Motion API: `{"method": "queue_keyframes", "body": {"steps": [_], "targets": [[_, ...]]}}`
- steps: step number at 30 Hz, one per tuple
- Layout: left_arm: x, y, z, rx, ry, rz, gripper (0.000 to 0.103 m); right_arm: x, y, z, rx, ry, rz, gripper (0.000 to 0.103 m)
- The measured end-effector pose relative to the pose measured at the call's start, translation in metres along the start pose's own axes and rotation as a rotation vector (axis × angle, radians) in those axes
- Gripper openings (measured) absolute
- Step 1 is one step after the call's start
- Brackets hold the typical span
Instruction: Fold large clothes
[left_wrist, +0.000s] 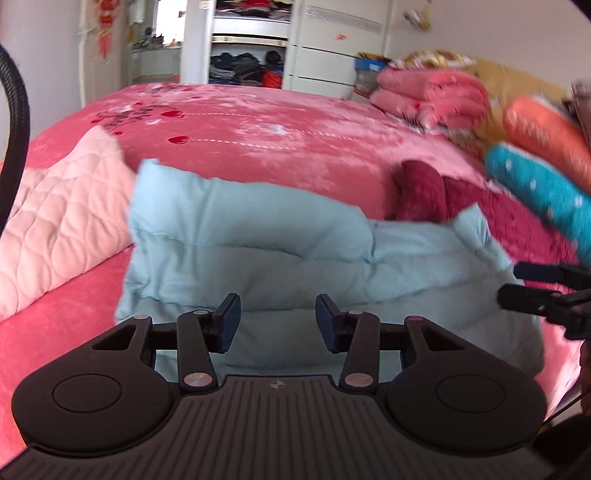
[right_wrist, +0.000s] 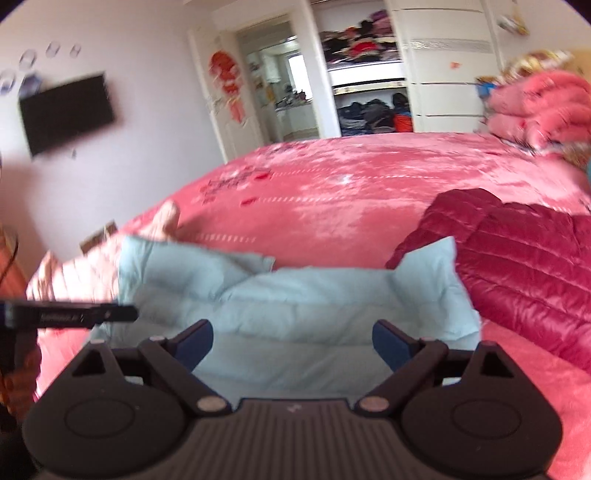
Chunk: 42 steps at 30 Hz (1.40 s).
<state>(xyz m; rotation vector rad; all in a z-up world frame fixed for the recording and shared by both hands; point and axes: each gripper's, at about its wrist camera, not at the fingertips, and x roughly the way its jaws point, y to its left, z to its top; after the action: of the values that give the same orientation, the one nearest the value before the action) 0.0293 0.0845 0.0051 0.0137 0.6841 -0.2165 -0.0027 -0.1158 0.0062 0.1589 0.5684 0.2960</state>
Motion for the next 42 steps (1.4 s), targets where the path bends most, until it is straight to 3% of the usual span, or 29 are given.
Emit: {"method": "queue_keyframes", "body": {"steps": [4, 7, 21, 28, 35, 42], "targets": [[0.013, -0.012, -0.005, 0.065, -0.005, 0.003, 0.054, 0.025, 0.022, -0.019, -0.146, 0.069, -0.035, 0.089], [0.028, -0.016, 0.001, 0.092, -0.002, 0.030, 0.055, 0.039, 0.025, -0.023, -0.173, 0.080, -0.066, 0.088], [0.088, 0.012, 0.033, 0.031, 0.010, 0.235, 0.058, 0.098, -0.015, 0.009, -0.009, 0.091, -0.143, 0.088], [0.103, 0.038, 0.025, -0.009, 0.025, 0.343, 0.063, 0.115, -0.037, 0.008, 0.071, 0.101, -0.212, 0.091], [0.097, 0.046, 0.024, -0.038, 0.021, 0.362, 0.063, 0.114, -0.060, 0.001, 0.182, 0.097, -0.256, 0.091], [0.072, 0.020, 0.044, -0.049, -0.069, 0.252, 0.062, 0.085, -0.064, 0.011, 0.278, 0.004, -0.224, 0.089]]}}
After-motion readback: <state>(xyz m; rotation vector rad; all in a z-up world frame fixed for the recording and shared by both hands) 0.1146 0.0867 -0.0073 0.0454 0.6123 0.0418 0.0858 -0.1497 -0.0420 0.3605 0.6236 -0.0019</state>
